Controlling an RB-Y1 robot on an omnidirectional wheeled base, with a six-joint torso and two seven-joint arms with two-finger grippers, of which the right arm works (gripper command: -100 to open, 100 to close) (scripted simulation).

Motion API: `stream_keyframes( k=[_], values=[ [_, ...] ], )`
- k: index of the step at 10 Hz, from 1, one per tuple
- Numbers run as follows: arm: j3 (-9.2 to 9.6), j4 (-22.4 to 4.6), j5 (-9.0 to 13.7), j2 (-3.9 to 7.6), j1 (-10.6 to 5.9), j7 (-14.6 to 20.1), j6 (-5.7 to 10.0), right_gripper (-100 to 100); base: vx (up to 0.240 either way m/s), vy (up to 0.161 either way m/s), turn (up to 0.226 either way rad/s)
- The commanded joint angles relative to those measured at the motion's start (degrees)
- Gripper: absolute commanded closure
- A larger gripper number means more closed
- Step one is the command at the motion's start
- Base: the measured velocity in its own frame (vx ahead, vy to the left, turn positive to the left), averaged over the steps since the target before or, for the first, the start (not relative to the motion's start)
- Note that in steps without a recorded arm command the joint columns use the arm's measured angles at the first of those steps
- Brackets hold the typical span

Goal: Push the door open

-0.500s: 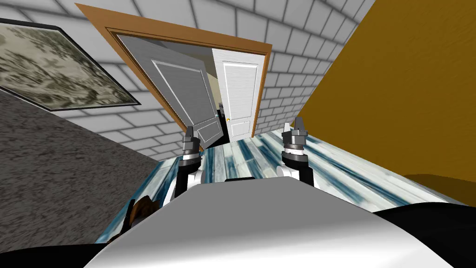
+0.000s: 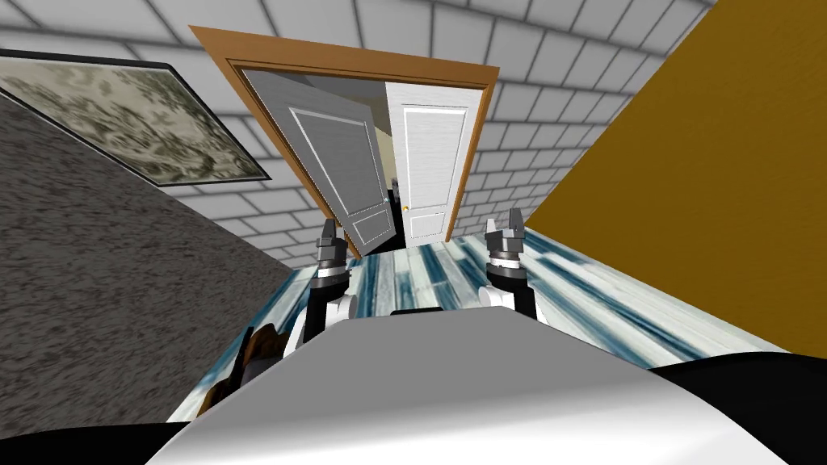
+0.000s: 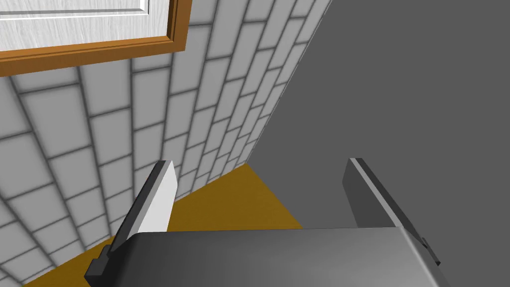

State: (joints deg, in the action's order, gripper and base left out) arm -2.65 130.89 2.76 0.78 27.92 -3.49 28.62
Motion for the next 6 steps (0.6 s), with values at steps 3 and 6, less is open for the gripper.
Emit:
stream_keyframes(
  k=[3, 6],
  values=[
    [-0.84, -4.5, 2.6, 1.09, -1.62, 3.3, 1.45, -100, 0.116, -0.008, 0.184],
    [-1.48, -7.7, 4.4, 1.74, -2.72, 5.5, 2.5, -100, 0.083, -0.024, 0.15]
  ],
)
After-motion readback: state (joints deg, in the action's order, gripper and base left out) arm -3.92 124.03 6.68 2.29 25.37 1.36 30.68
